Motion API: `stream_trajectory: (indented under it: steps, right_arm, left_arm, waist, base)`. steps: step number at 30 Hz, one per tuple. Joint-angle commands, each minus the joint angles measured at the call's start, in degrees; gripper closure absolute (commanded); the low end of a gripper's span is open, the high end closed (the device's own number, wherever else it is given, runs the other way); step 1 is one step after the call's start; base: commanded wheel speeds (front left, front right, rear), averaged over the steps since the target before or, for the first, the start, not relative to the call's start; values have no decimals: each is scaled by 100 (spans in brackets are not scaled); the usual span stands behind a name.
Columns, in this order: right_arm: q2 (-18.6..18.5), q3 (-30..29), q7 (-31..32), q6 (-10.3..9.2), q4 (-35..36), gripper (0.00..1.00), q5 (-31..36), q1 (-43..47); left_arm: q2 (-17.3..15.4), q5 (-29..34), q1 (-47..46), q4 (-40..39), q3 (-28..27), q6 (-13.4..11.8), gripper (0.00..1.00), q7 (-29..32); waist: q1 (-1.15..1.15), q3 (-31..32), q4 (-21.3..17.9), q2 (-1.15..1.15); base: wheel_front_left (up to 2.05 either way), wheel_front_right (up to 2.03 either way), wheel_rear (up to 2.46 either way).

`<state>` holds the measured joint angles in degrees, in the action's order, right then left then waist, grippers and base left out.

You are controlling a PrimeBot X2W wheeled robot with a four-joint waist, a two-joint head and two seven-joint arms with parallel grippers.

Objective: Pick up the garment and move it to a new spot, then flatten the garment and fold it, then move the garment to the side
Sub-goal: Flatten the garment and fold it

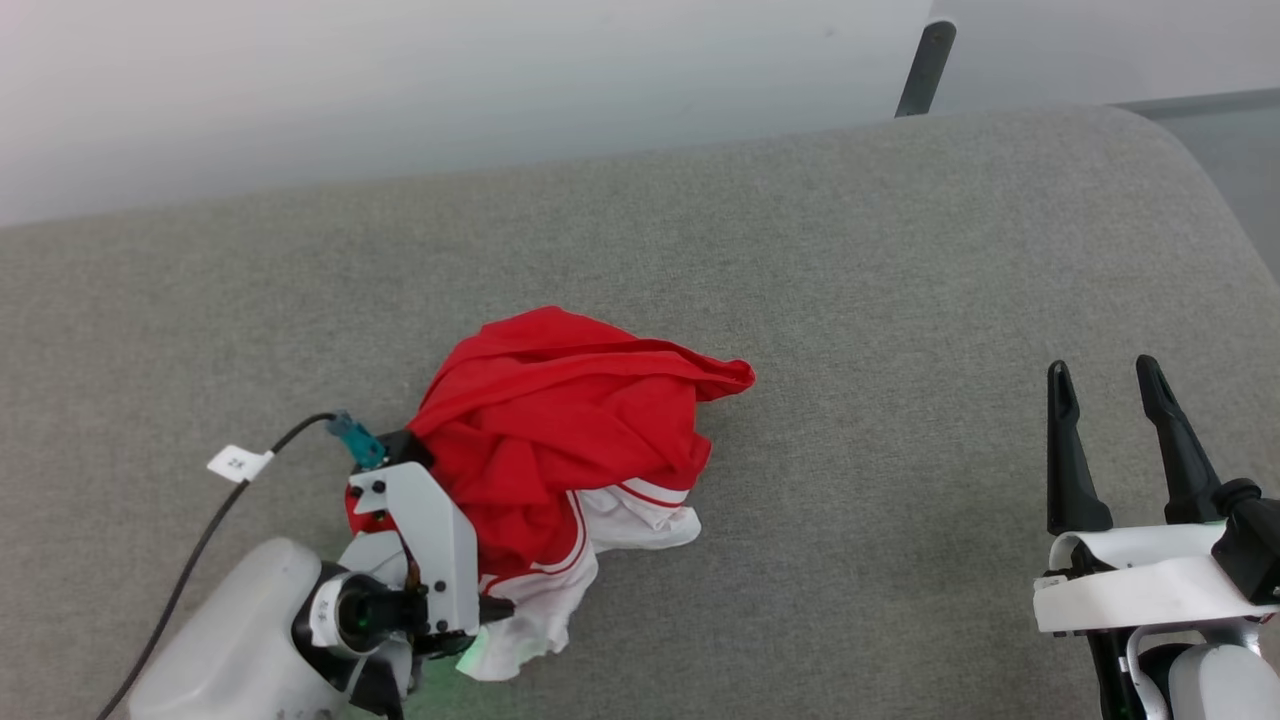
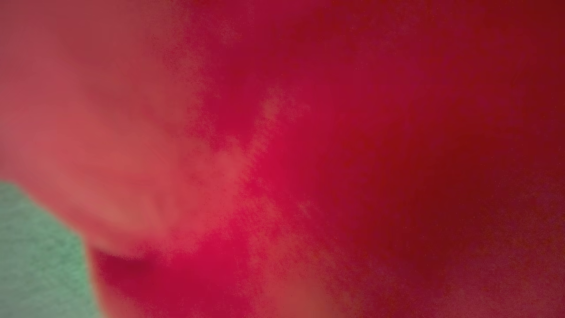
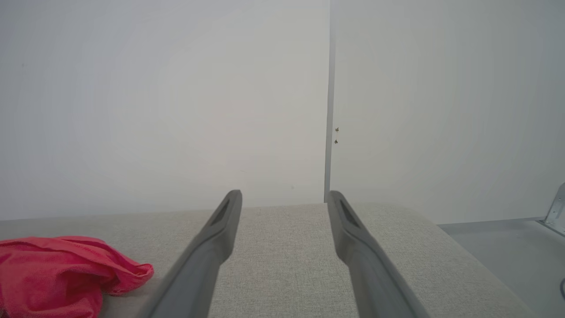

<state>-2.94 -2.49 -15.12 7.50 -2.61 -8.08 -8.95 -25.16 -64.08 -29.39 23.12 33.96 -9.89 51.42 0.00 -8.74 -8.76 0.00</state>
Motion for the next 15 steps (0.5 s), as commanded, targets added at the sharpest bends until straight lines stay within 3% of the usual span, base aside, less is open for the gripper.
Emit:
stream_trajectory:
  steps: [1,15]
  right_arm:
    - [10,-15,-4,-2,-5,0,32,-15]
    - [10,-94,-5,-2,-37,0,127,349]
  left_arm:
    - [70,-43,54,49,46,29,100,35]
    - [-636,-226,18,-708,-412,-185,100,259]
  waist:
    - [0,41,31,0]
    - [0,649,475,0]
  base:
    - [0,0,0]
    - [0,0,0]
